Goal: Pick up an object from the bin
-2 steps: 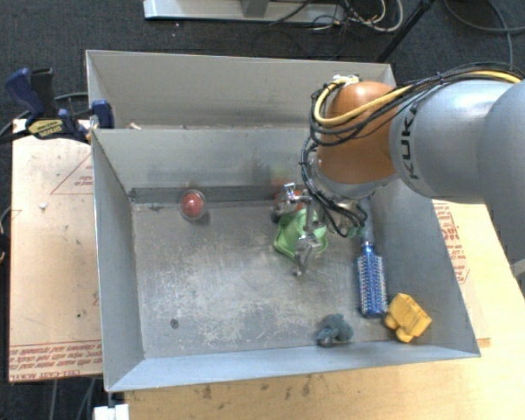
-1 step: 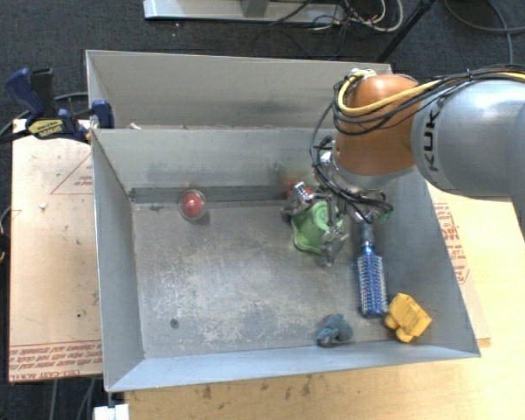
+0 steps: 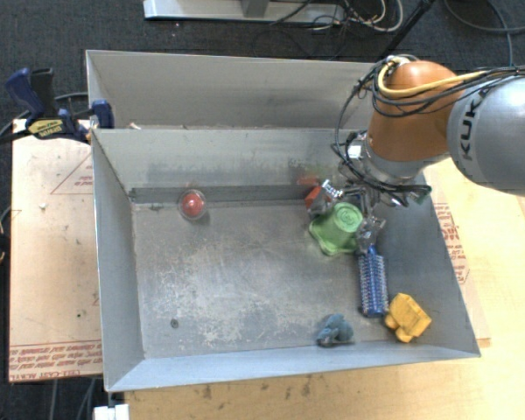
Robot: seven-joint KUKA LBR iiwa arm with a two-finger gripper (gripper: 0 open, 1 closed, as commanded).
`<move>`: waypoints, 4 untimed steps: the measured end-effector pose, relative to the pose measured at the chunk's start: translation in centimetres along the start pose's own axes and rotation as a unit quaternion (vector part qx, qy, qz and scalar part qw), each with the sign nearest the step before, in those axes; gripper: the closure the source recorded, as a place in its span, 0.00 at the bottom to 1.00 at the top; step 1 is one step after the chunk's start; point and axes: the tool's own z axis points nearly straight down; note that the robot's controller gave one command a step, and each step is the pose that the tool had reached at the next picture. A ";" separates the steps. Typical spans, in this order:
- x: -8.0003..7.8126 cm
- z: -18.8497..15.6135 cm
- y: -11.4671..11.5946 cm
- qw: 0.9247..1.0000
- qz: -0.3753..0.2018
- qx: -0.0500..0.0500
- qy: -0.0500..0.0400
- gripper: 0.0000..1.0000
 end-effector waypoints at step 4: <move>-2.9 -0.1 1.4 0.991 -0.136 0.014 -0.010 1.00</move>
Offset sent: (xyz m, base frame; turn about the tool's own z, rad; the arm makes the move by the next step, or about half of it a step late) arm 0.0000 0.0000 0.0000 0.0000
